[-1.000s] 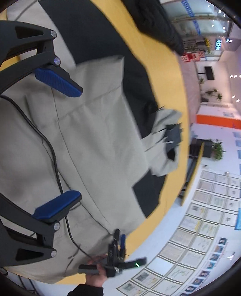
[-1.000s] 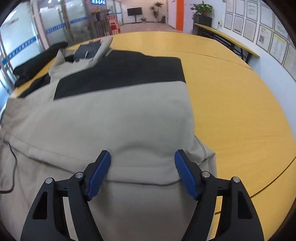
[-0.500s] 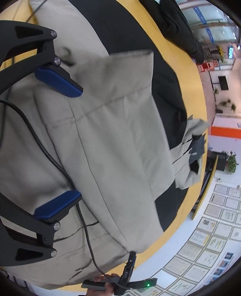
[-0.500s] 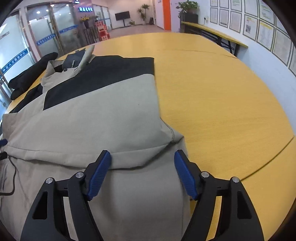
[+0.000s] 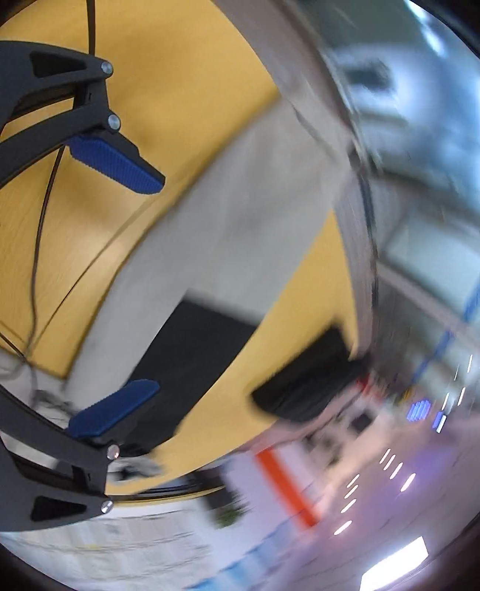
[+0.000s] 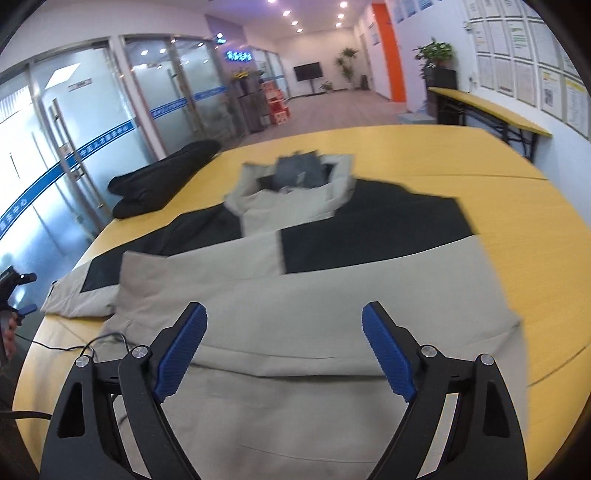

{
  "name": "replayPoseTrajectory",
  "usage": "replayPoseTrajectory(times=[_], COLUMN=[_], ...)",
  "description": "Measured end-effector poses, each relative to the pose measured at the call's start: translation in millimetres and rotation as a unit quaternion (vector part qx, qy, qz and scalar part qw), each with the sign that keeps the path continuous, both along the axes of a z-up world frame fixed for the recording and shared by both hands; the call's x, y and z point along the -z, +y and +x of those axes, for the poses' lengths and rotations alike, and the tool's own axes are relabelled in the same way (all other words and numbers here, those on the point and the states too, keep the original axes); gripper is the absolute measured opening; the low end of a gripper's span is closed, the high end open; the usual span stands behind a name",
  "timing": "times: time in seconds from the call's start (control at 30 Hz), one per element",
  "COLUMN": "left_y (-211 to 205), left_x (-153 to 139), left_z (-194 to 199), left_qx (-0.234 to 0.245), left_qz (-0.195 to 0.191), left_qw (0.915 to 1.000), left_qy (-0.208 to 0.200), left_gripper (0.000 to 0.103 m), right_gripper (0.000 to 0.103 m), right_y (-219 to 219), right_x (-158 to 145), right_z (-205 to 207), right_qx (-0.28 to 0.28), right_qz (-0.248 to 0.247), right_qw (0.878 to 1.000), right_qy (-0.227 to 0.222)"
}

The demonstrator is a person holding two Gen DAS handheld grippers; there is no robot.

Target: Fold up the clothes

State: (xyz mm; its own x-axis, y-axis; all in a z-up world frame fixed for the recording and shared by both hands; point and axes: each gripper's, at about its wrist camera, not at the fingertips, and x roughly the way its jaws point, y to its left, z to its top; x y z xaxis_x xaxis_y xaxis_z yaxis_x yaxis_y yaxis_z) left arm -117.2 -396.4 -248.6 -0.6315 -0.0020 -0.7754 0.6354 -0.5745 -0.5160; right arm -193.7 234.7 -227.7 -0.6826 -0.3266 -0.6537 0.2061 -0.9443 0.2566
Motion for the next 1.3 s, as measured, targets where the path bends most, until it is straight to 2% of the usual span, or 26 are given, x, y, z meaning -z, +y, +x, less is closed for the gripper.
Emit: replayPoseTrajectory(times=[0.07,0.17,0.27,0.33,0.43,0.5,0.57,0.6,0.67,0.73,0.77,0.83,0.97,1.0,1.07,1.13,1.23,1.27,1.3], left_y=[-35.9,-70.4,-89.0,-91.2,-93.1,-92.2,-93.0,-92.5,-92.6,-90.9,-88.0,-74.1,-5.7,16.4,81.3,163.1,281.7,311.9,336.8], left_x=[14.4,35.5,51.9,52.1,51.5,49.5,48.2,46.8,47.8,50.0,46.2,27.5,-42.7,-61.5,-105.7,-143.7,-160.7,-158.8,-153.3], left_z=[2.3,-1.8,-7.9,-14.7,-18.8,-18.6,-15.2,-12.3,-8.6,-7.8,-7.4,-10.4,-23.4,-28.0,-41.5,-57.1,-80.2,-85.8,-90.3], left_qx=[-0.048,-0.077,-0.079,-0.070,-0.057,-0.053,-0.054,-0.058,-0.061,-0.066,-0.065,-0.049,0.027,0.049,0.113,0.195,0.315,0.340,0.357], left_qz=[0.018,0.029,0.037,0.018,0.012,0.009,0.001,0.000,0.005,0.012,0.011,-0.008,-0.041,-0.045,-0.059,-0.064,-0.036,-0.033,-0.031], left_qw=[0.9985,0.9958,0.9953,0.9966,0.9976,0.9980,0.9981,0.9979,0.9979,0.9977,0.9978,0.9987,0.9948,0.9918,0.9792,0.9572,0.9183,0.9088,0.9039], left_qy=[-0.018,-0.040,-0.043,-0.039,-0.037,-0.032,-0.031,-0.030,-0.021,-0.014,-0.008,0.012,0.090,0.109,0.158,0.205,0.238,0.239,0.234], left_gripper=[0.103,0.103,0.103,0.103,0.103,0.097,0.079,0.073,0.028,0.019,0.011,0.004,0.000,0.000,0.000,0.000,0.000,0.001,0.001], right_gripper=[0.088,0.088,0.088,0.088,0.088,0.088,0.088,0.088,0.088,0.088,0.088,0.088,0.088,0.088,0.088,0.088,0.088,0.088,0.088], right_y=[-27.9,-66.3,-91.4,-104.9,-111.8,-113.9,-113.7,-113.4,-111.6,-107.1,-103.8,-94.4,-72.2,-65.5,-49.3,-32.2,-4.9,7.2,19.8], right_x=[3.5,10.2,14.0,16.5,21.8,25.1,27.0,27.9,29.2,30.7,31.5,31.2,25.3,21.1,6.8,-8.9,-32.1,-39.2,-44.5], right_z=[0.9,-3.6,-6.7,-8.4,-11.7,-13.0,-12.9,-12.7,-11.1,-8.8,-7.5,-4.1,3.7,5.7,9.5,13.3,19.6,22.6,25.2], right_qx=[-0.021,-0.049,-0.063,-0.070,-0.066,-0.060,-0.056,-0.054,-0.051,-0.048,-0.046,-0.040,-0.029,-0.026,-0.019,-0.011,0.001,0.007,0.014], right_qz=[-0.005,-0.004,-0.004,-0.004,-0.009,-0.014,-0.021,-0.024,-0.027,-0.029,-0.030,-0.035,-0.046,-0.051,-0.066,-0.082,-0.105,-0.110,-0.108], right_qw=[1.000,0.999,0.998,0.997,0.997,0.997,0.997,0.997,0.997,0.997,0.997,0.997,0.997,0.997,0.997,0.997,0.994,0.993,0.993], right_qy=[-0.005,-0.009,-0.015,-0.021,-0.031,-0.038,-0.044,-0.046,-0.049,-0.050,-0.051,-0.052,-0.049,-0.045,-0.028,-0.008,0.021,0.032,0.039])
